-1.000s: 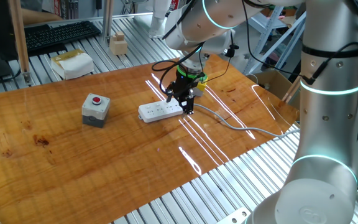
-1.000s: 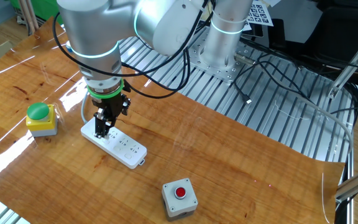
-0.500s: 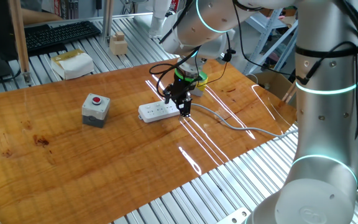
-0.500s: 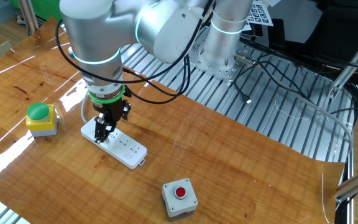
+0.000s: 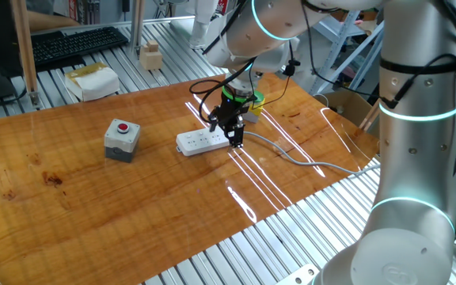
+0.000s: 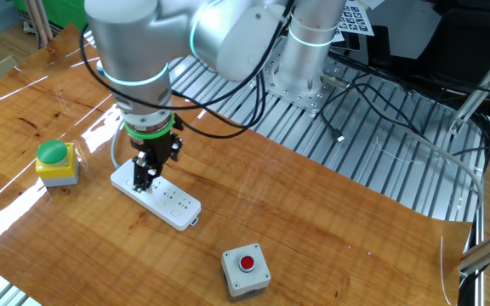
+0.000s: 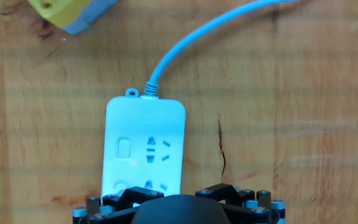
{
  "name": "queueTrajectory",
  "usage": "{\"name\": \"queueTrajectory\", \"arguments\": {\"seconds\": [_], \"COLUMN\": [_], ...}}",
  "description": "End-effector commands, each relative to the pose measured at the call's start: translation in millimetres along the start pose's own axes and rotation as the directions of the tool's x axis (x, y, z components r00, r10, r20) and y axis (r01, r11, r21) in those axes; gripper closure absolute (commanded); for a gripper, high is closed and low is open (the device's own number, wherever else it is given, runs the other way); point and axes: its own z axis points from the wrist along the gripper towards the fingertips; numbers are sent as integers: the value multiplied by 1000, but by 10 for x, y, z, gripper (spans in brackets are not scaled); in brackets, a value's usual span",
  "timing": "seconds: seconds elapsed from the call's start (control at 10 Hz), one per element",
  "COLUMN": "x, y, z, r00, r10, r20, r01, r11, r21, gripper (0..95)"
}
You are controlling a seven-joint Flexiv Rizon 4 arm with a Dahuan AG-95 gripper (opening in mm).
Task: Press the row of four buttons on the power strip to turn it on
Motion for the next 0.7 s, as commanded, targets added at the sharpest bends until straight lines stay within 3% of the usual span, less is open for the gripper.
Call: {"name": "queueTrajectory", "arguments": {"seconds": [0.1,0.5,0.6,0.7], "x": [80,210,225,244], "y": [-6,-20,-13,15], "z": [-65,-145,-148,-133], "r00": [1000,999,999,999], "r10": [19,46,47,49], "r20": [4,-8,-14,-16], "r01": [-19,-46,-47,-49], "r11": [1000,999,999,999], "r21": [1,0,-1,-3], "gripper": [0,0,190,190]}}
